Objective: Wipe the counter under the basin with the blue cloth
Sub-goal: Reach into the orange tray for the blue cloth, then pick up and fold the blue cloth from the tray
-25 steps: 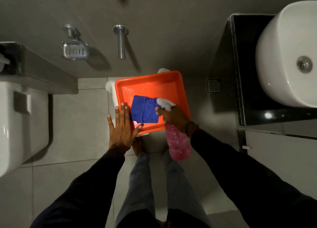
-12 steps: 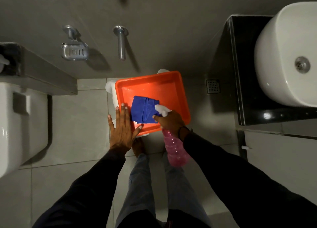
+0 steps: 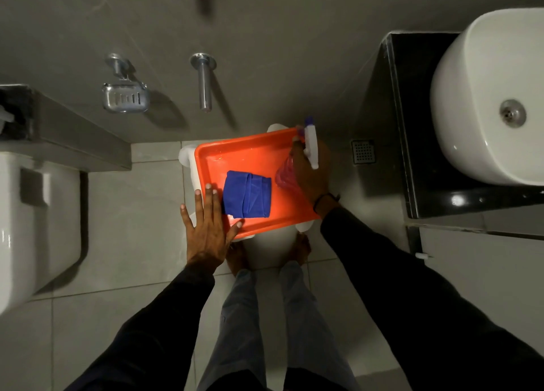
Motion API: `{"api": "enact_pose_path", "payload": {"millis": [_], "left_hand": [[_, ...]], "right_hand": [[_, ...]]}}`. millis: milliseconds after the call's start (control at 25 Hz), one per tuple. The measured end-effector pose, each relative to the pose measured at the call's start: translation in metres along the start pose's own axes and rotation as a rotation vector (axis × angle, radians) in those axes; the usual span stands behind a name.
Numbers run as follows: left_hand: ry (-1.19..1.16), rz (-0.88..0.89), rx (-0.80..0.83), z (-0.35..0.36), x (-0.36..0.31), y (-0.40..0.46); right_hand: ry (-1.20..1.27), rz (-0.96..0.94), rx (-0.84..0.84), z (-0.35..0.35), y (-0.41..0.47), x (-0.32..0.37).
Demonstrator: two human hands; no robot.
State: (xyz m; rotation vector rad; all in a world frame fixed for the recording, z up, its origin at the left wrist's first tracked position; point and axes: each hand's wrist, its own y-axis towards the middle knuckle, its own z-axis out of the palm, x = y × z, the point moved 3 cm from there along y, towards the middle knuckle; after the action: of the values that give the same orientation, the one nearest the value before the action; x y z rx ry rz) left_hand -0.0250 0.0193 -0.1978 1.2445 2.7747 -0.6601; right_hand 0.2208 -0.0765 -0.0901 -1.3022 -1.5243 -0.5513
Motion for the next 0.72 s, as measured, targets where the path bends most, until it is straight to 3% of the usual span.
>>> {"api": "enact_pose_path", "payload": {"millis": [200,360,480,560,720], "left_hand": [[0.083,0.021,0.025,-0.013,-0.004,-0.001],[0.033,0.077,0.019,-0.039,-0.016,0.012],[-0.125,0.203,0.033,-0.055,-0.032,0.032],[-0.332,0.125,0.103,-0.057,-0.036,0.051],[-0.470,-0.105,0.138,-0.042,-0.042,0.075]], "right_hand": [[-0.031,-0.032,-0.020,-0.003,-0.027,-0.031],[-0.153,0.230,-0.023,-0.011,-0.065,-0.057],[-0.360,0.258,0.062,0.009,-0.107,-0.068],[-0.444,0.247,0.133,0.034,-0.103,-0.069],[-0.400,0.439,0.196,0.071,-0.070,-0.081]]}}
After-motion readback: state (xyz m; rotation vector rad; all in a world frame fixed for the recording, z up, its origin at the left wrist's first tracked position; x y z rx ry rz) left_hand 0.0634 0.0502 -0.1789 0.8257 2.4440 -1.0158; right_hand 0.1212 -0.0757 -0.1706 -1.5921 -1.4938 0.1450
